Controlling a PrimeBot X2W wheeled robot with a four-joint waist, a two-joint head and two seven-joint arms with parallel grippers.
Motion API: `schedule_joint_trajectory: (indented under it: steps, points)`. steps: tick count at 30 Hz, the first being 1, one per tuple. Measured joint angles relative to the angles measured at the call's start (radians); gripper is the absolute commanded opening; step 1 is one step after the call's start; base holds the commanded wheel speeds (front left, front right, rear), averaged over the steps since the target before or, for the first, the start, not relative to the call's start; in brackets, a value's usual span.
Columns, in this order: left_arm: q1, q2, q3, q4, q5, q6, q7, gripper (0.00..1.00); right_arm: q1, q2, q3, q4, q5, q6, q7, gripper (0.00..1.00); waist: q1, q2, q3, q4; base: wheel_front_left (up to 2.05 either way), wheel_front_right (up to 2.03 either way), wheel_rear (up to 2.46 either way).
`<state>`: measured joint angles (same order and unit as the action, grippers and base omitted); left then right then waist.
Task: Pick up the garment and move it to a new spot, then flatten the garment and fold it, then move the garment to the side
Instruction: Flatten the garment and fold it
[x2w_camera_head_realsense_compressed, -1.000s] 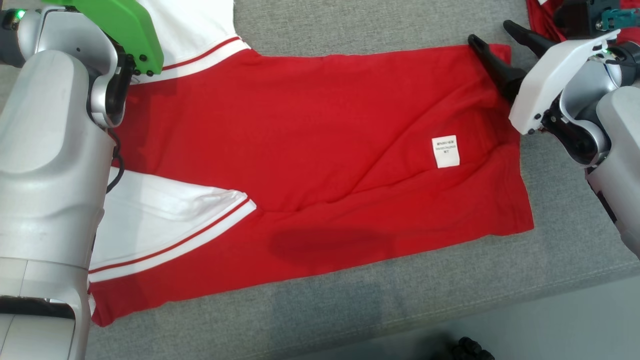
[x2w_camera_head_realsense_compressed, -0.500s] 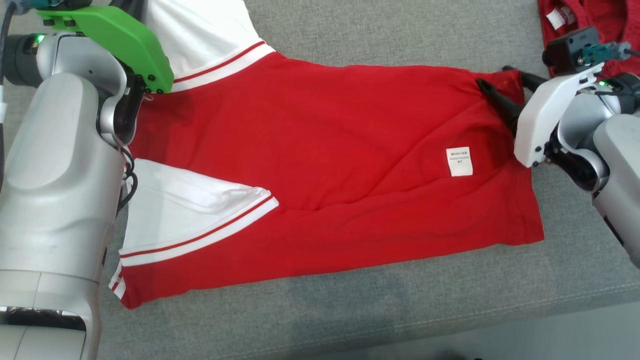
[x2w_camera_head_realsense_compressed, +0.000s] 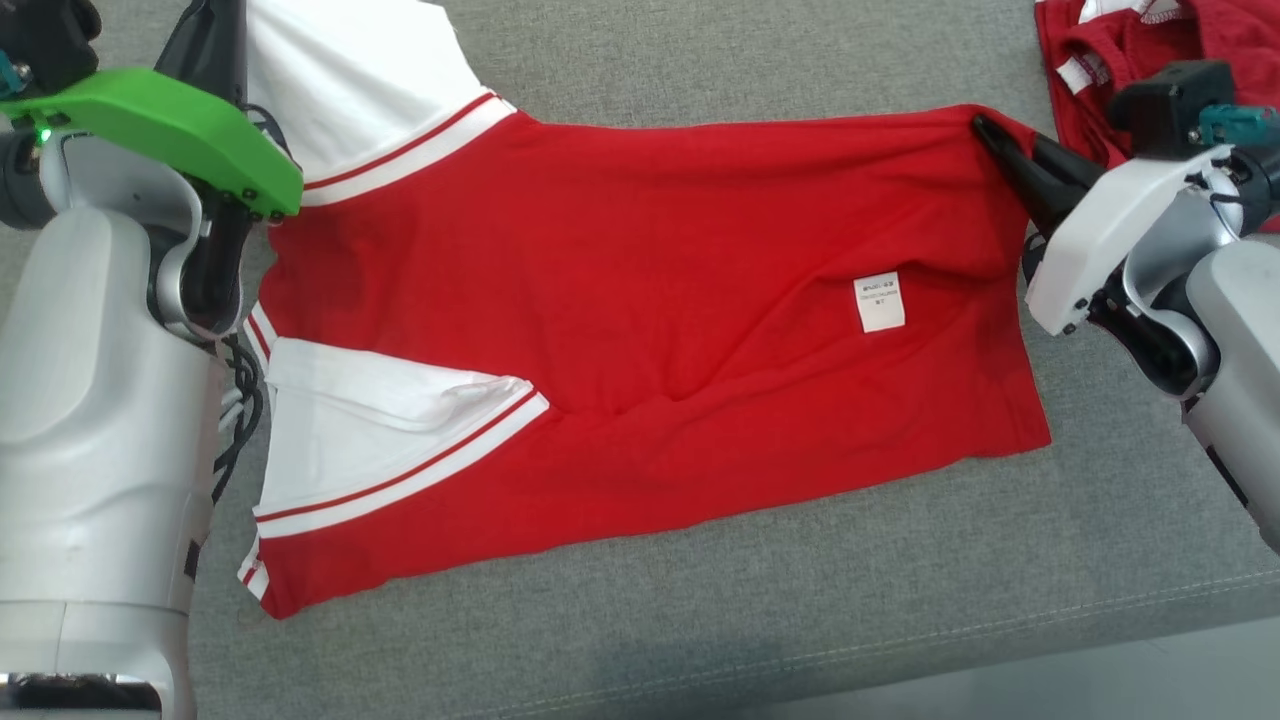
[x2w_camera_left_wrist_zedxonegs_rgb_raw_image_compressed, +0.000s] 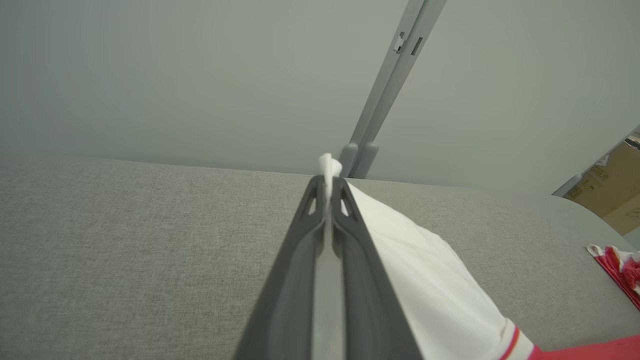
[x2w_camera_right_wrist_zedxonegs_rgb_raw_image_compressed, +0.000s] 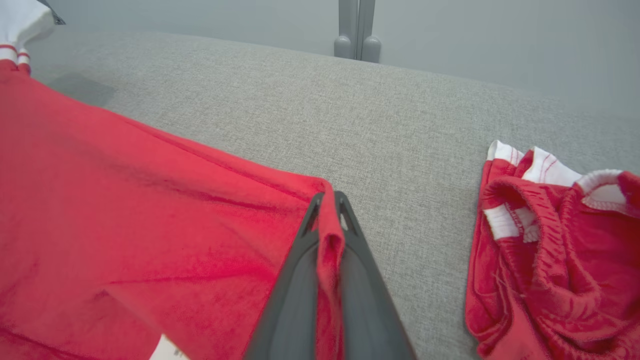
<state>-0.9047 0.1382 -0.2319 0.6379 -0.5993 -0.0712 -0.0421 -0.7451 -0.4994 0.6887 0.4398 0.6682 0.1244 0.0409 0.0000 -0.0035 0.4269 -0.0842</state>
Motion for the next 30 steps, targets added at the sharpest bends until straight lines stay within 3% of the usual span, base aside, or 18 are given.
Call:
schedule_joint_trajectory:
  steps: [7, 14, 22, 30]
  points:
    - [0.164, -0.012, 0.036, -0.091, -0.044, -0.012, -0.104, 0.0, 0.121, -0.006, -0.016, -0.004, -0.01, -0.002, -0.146, 0.0, 0.0, 0.0, -0.048, 0.015, 0.0, 0.0, 0.0]
    - [0.37, -0.057, 0.066, -0.171, -0.088, -0.012, -0.179, 0.0, 0.246, -0.012, -0.032, -0.001, -0.029, -0.032, -0.299, 0.0, 0.0, 0.0, -0.099, 0.044, 0.0, 0.0, 0.0]
    - [0.596, -0.067, 0.068, -0.227, -0.129, 0.002, -0.177, 0.0, 0.389, 0.004, -0.006, 0.015, -0.056, -0.049, -0.303, 0.0, 0.0, 0.0, -0.162, 0.076, 0.0, 0.0, 0.0]
    - [0.731, -0.067, 0.032, -0.294, -0.132, 0.011, -0.152, 0.0, 0.406, 0.013, 0.009, 0.027, -0.115, -0.064, -0.298, 0.01, 0.0, 0.0, -0.193, 0.088, 0.0, 0.0, 0.0]
